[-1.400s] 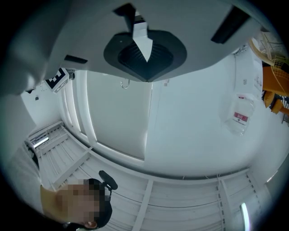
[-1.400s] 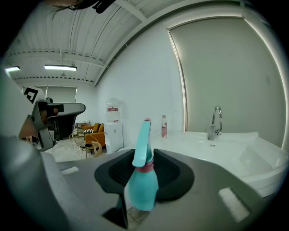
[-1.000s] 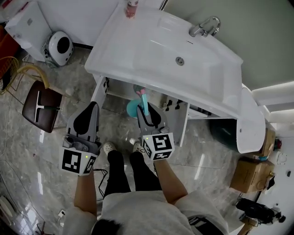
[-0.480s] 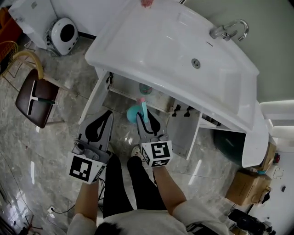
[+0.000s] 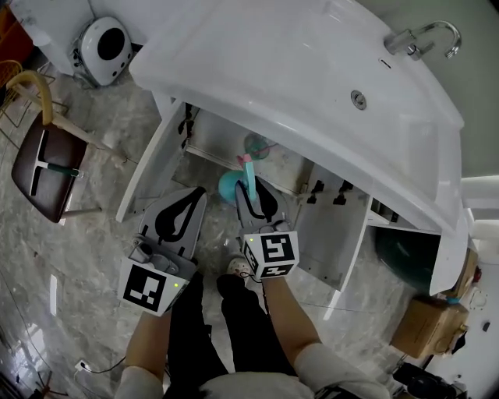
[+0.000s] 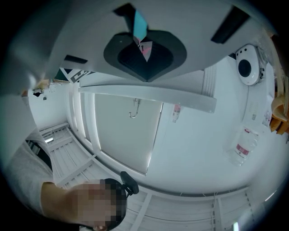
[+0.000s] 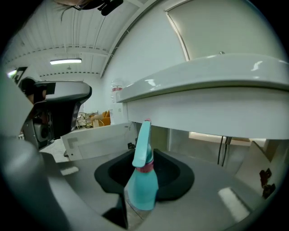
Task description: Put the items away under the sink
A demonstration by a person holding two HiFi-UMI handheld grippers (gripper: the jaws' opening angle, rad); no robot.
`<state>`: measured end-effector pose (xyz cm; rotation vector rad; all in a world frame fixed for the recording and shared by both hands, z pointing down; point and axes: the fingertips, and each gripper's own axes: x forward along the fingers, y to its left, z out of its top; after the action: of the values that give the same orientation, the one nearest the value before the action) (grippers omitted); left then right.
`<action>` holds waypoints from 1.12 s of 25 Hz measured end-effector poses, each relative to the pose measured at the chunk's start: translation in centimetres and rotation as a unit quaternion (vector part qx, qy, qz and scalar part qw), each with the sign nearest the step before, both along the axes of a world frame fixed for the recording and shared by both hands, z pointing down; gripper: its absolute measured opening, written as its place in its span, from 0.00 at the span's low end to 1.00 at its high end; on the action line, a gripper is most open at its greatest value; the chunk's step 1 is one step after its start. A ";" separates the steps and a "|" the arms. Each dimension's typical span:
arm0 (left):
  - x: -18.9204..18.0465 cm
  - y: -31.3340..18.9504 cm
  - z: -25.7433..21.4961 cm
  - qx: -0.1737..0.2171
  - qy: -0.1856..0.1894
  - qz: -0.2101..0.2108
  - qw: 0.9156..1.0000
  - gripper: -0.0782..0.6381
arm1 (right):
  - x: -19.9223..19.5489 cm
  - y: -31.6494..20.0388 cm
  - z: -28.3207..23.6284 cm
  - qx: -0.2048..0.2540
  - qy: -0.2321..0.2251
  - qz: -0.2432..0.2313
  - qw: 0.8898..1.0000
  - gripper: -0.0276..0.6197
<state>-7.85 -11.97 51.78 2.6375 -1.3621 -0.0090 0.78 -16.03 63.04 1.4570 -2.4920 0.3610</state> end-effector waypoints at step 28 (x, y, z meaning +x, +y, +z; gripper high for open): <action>-0.6 -7.6 24.8 0.082 -0.007 -0.009 0.997 0.11 | 0.0 -11.6 23.9 0.060 0.023 0.003 0.998 0.25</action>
<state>-8.47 -19.55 76.60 2.7621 -1.4489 -0.1086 0.82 -27.65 86.91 1.5010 -2.5123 0.1798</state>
